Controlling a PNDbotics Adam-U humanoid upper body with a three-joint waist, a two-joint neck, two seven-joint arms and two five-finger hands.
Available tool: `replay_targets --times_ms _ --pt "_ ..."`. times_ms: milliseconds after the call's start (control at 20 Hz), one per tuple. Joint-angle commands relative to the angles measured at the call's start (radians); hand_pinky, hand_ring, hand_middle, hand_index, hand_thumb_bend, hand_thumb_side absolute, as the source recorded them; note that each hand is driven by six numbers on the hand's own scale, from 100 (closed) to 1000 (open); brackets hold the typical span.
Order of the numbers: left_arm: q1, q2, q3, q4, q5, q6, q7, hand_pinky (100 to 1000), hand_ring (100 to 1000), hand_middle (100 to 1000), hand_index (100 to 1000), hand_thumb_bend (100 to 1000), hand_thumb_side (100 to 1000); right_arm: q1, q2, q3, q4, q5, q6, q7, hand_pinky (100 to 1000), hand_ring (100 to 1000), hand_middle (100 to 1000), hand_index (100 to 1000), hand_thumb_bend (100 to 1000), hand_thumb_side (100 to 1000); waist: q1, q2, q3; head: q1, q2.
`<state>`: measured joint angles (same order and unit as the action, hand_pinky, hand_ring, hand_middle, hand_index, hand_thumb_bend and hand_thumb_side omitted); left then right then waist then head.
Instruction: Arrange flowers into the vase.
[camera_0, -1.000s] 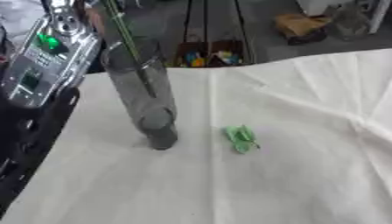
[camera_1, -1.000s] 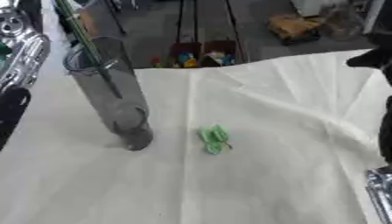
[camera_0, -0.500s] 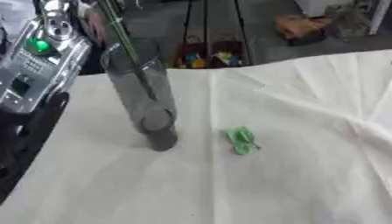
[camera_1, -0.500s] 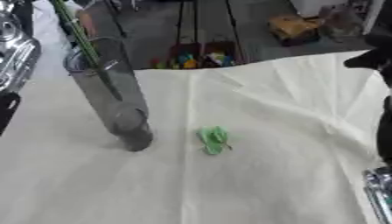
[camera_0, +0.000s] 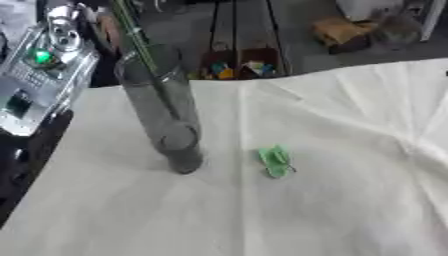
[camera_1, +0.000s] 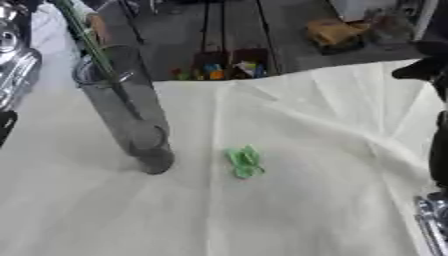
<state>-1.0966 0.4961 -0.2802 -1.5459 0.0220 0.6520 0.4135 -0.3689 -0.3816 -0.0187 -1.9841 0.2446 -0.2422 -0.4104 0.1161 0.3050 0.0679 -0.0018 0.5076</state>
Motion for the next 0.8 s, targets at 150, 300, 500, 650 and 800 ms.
replay_targets --times_ms 150,300,500,650,800 --pt "-0.003 0.051 0.003 -0.030 -0.058 0.006 -0.077 638 785 650 691 100 982 -0.005 -0.009 -0.007 -0.016 -0.011 0.002 -0.004 624 557 482 736 100 999 -0.003 -0.025 0.001 -0.002 -0.012" --pt "0.001 0.058 0.006 -0.037 -0.086 0.000 -0.123 653 801 673 725 100 997 -0.005 -0.009 -0.007 -0.016 -0.010 0.003 -0.005 624 557 481 736 100 999 -0.003 -0.025 0.001 -0.002 -0.014" --pt "0.003 0.060 0.013 -0.039 -0.115 -0.001 -0.159 653 801 673 725 100 997 -0.005 -0.009 -0.007 -0.016 -0.010 0.003 -0.005 624 557 481 736 100 999 -0.003 -0.025 0.001 -0.002 -0.014" --pt "0.008 0.065 0.009 -0.045 -0.121 -0.005 -0.174 713 853 749 814 100 1000 -0.005 -0.009 -0.006 -0.016 -0.010 0.003 -0.004 624 557 481 735 100 1000 -0.001 -0.025 0.000 -0.001 -0.017" --pt "0.015 0.080 -0.021 -0.048 -0.118 -0.028 -0.209 729 865 765 830 100 1000 -0.003 -0.009 -0.006 -0.016 -0.010 0.004 -0.005 624 557 481 735 100 1000 0.000 -0.025 0.000 -0.001 -0.021"
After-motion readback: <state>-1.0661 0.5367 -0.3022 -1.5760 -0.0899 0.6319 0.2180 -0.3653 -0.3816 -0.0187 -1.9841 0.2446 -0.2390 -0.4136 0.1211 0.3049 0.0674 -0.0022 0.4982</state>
